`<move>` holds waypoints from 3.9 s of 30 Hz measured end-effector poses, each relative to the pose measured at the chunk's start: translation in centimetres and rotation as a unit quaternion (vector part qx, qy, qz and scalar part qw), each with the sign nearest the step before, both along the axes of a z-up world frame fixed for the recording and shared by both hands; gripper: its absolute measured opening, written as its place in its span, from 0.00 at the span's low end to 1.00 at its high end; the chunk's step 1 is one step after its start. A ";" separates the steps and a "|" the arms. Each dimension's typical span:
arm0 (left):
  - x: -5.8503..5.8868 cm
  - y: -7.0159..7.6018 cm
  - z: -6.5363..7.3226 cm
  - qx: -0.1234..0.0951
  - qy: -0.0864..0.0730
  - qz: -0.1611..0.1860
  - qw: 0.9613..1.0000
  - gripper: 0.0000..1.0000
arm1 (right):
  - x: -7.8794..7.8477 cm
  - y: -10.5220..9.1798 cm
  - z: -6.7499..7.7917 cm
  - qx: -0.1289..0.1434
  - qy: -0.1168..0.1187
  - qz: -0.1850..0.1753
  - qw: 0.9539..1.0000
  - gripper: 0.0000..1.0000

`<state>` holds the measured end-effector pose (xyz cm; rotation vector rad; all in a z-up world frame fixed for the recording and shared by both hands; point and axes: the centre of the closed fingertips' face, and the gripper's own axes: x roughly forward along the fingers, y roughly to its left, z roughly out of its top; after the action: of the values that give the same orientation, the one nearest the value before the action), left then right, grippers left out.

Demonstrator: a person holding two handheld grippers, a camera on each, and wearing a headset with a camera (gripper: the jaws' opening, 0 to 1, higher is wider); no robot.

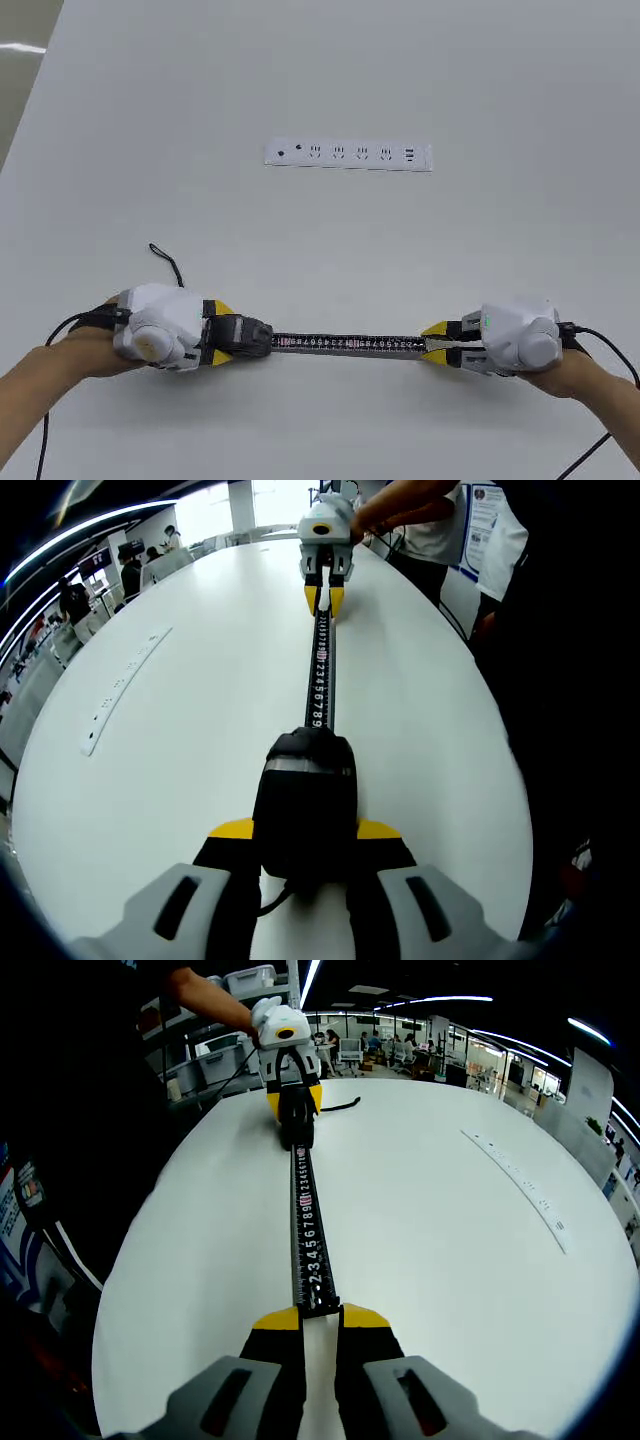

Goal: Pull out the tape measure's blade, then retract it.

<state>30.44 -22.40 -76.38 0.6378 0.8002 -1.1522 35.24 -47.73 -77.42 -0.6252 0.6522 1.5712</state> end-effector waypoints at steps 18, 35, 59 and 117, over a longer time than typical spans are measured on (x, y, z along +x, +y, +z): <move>0.1 -0.1 0.0 0.003 0.004 -0.003 1.000 0.28 | 0.5 -1.9 -0.4 -0.001 0.006 -0.012 1.000 0.06; 0.2 -0.2 0.0 0.002 0.004 -0.003 1.000 0.29 | 0.4 -1.9 -1.0 -0.011 0.003 -0.002 1.000 0.08; 0.1 -0.2 0.0 0.013 0.005 -0.009 1.000 0.30 | 0.5 -1.7 -1.2 -0.021 -0.020 0.013 1.000 0.12; -2.9 1.7 3.0 -0.093 -0.024 0.192 0.977 0.62 | -1.9 -3.7 3.3 0.014 -0.025 -0.241 0.970 0.60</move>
<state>27.55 -20.73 -73.40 0.3346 0.7269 -0.8417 33.30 -51.46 -74.11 -0.4405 0.6829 1.1053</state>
